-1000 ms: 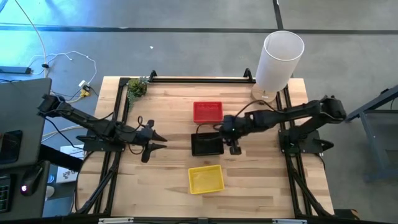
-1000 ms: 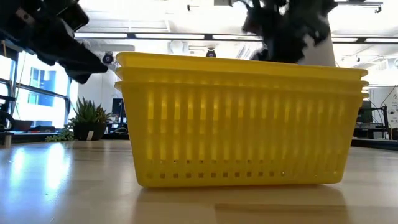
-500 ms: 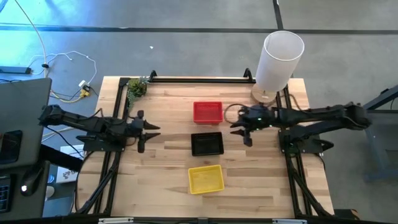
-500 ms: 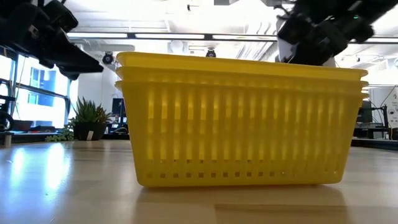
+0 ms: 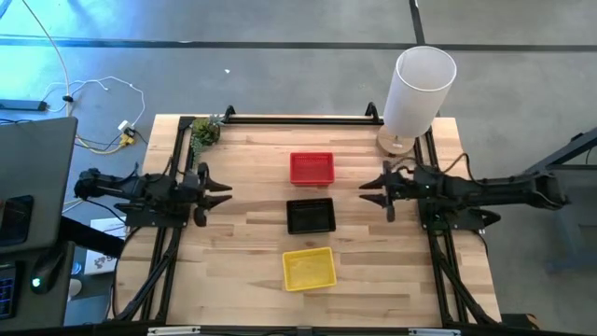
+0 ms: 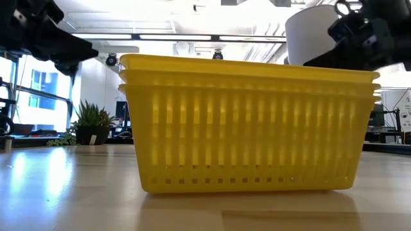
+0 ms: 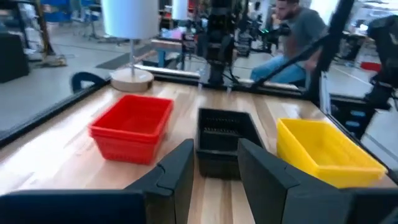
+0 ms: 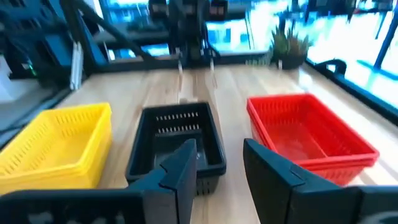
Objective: Stack baskets by color
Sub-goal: Return to Home Position
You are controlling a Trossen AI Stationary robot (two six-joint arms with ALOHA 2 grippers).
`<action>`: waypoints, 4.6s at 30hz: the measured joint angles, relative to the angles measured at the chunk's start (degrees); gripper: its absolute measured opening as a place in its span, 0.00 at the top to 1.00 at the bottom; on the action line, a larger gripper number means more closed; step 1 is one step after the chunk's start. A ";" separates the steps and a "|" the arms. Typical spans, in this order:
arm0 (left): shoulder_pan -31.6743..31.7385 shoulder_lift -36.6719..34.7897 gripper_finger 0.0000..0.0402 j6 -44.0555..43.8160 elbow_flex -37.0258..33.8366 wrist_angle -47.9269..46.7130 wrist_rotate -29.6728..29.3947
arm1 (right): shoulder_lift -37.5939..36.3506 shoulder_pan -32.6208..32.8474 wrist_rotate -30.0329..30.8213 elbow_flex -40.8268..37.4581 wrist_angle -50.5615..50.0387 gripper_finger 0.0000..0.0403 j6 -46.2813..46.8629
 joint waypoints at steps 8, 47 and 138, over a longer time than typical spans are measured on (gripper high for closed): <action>0.00 0.62 0.72 1.28 -2.12 3.58 7.85 | -5.79 0.07 -0.37 -7.17 9.55 0.70 1.15; 0.00 0.76 0.72 6.90 -2.12 2.45 9.06 | -28.14 -0.02 10.00 -7.28 -10.39 0.70 1.43; -0.01 0.77 0.72 6.89 -2.08 2.47 9.12 | -28.35 -0.02 10.39 -7.33 -14.46 0.70 5.89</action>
